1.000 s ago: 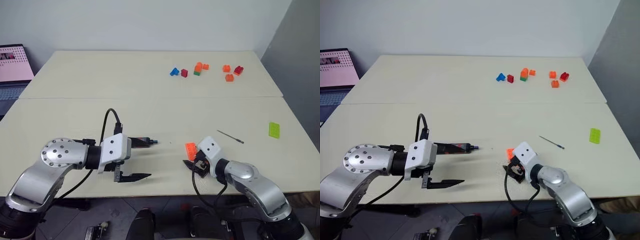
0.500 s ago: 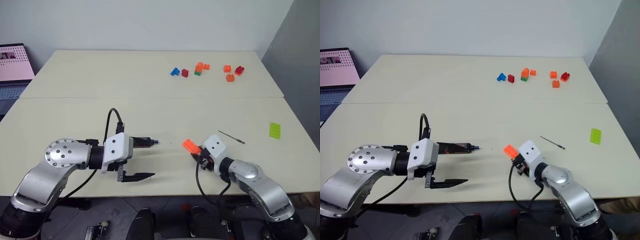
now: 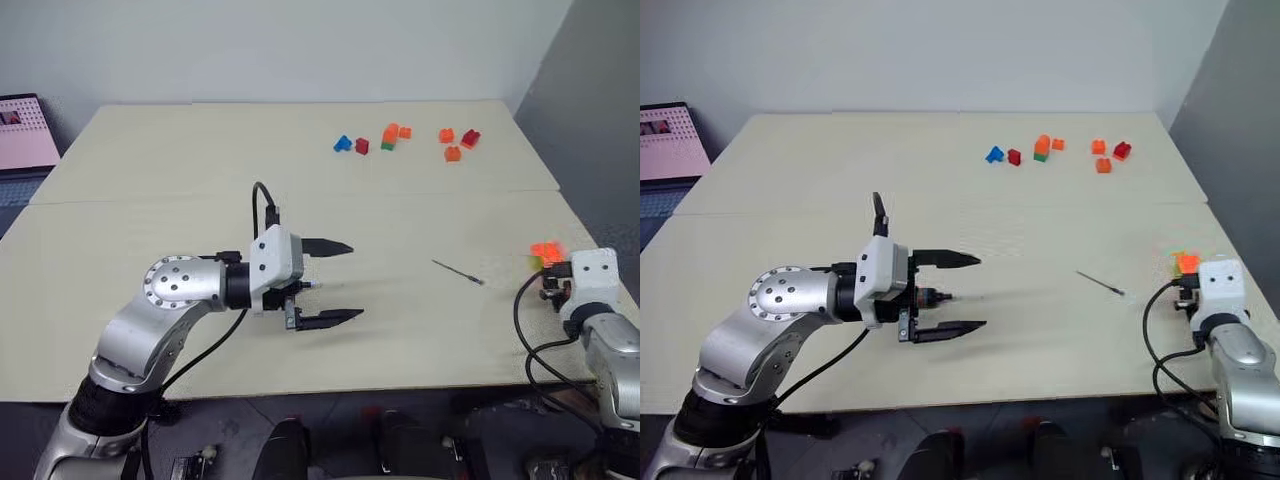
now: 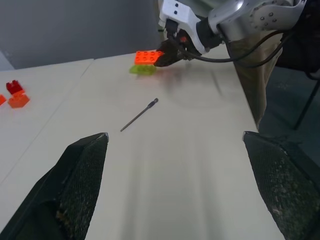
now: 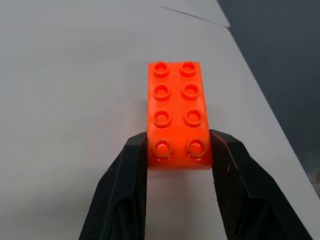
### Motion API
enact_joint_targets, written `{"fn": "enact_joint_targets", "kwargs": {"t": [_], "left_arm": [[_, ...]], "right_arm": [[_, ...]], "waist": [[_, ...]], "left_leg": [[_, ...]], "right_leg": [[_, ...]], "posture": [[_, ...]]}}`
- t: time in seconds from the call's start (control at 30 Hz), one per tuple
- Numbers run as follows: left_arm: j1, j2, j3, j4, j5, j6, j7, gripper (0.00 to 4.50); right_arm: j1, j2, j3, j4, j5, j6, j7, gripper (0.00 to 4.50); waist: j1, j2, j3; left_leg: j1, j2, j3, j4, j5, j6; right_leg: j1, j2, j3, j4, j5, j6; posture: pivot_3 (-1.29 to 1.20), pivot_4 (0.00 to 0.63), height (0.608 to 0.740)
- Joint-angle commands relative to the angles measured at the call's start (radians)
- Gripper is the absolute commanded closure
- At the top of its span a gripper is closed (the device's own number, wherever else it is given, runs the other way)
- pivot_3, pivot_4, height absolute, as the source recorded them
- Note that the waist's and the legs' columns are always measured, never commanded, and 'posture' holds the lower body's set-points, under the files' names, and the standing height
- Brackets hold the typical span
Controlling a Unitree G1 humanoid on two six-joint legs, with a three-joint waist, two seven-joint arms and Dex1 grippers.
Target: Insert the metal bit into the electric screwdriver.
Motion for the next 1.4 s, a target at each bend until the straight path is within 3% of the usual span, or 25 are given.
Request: {"fn": "enact_joint_targets", "kwargs": {"t": [0.03, 0.17, 0.43, 0.6, 0.83, 1.0, 1.13, 1.4], "left_arm": [[-0.027, -0.013, -0.008, 0.001, 0.003, -0.018, -0.001, 0.00], [-0.029, -0.018, -0.017, 0.005, 0.013, -0.026, -0.004, 0.00], [-0.011, 0.002, -0.005, 0.003, 0.010, -0.010, -0.006, 0.00], [0.005, 0.020, 0.031, 0.008, 0.012, 0.000, 0.017, 0.00], [0.012, 0.157, 0.107, 0.083, 0.066, 0.012, -0.001, 0.00], [-0.031, 0.309, 0.032, 0.205, 0.192, -0.093, -0.140, 0.00], [-0.118, 0.370, -0.077, 0.314, 0.319, -0.176, -0.239, 0.00], [-0.280, 0.271, -0.220, 0.490, 0.457, -0.243, -0.314, 0.00]], "right_arm": [[-0.046, -0.009, -0.037, 0.048, 0.016, -0.030, 0.004, 3.08], [-0.081, 0.001, -0.069, 0.102, 0.045, -0.039, 0.002, 3.08], [-0.100, 0.014, -0.133, 0.078, 0.120, -0.021, 0.011, 1.18], [-0.064, -0.027, -0.126, 0.003, 0.172, -0.028, 0.107, 0.13], [0.030, -0.208, 0.031, -0.252, 0.324, -0.045, 0.506, 0.06], [-0.030, -0.337, 0.152, -0.397, 0.484, -0.008, 0.760, 0.06], [-0.078, -0.399, 0.213, -0.411, 0.521, 0.012, 0.842, 0.06], [-0.122, -0.381, 0.287, -0.417, 0.512, 0.020, 0.822, 0.06]], "waist": [[0.000, 0.000, 0.000], [0.000, 0.000, 0.000], [0.001, 0.000, 0.000], [0.002, 0.000, 0.000], [-0.003, 0.001, 0.000], [-0.003, 0.000, 0.001], [0.008, 0.000, 0.002], [0.018, 0.000, 0.002]], "left_leg": [[0.001, 0.000, 0.000, 0.000, 0.001, 0.000], [0.003, 0.000, -0.001, 0.000, 0.003, 0.002], [0.004, 0.000, 0.000, 0.000, 0.004, 0.002], [0.003, 0.000, 0.000, 0.000, 0.004, 0.002], [0.005, 0.001, 0.000, -0.001, 0.003, 0.002], [0.004, 0.001, -0.001, -0.001, 0.003, 0.002], [0.003, 0.001, -0.001, -0.001, 0.003, 0.002], [-0.007, 0.000, -0.004, 0.000, 0.003, 0.002]], "right_leg": [[0.000, 0.000, 0.000, 0.001, -0.001, 0.000], [0.002, 0.001, 0.000, 0.003, -0.003, 0.004], [0.002, 0.001, 0.000, 0.002, -0.003, 0.004], [0.002, 0.000, 0.000, 0.002, -0.003, 0.004], [0.002, 0.001, 0.000, 0.002, -0.003, 0.004], [0.002, 0.001, -0.001, 0.001, -0.003, 0.004], [0.002, 0.001, -0.002, 0.000, -0.003, 0.004], [-0.003, 0.001, -0.005, -0.003, -0.003, 0.004]], "posture": [[0.00, 0.150, 0.740], [0.00, 0.150, 0.740], [0.00, 0.150, 0.740], [0.00, 0.150, 0.740], [0.00, 0.150, 0.740], [0.00, 0.150, 0.740], [0.00, 0.150, 0.740], [0.00, 0.150, 0.740]]}}
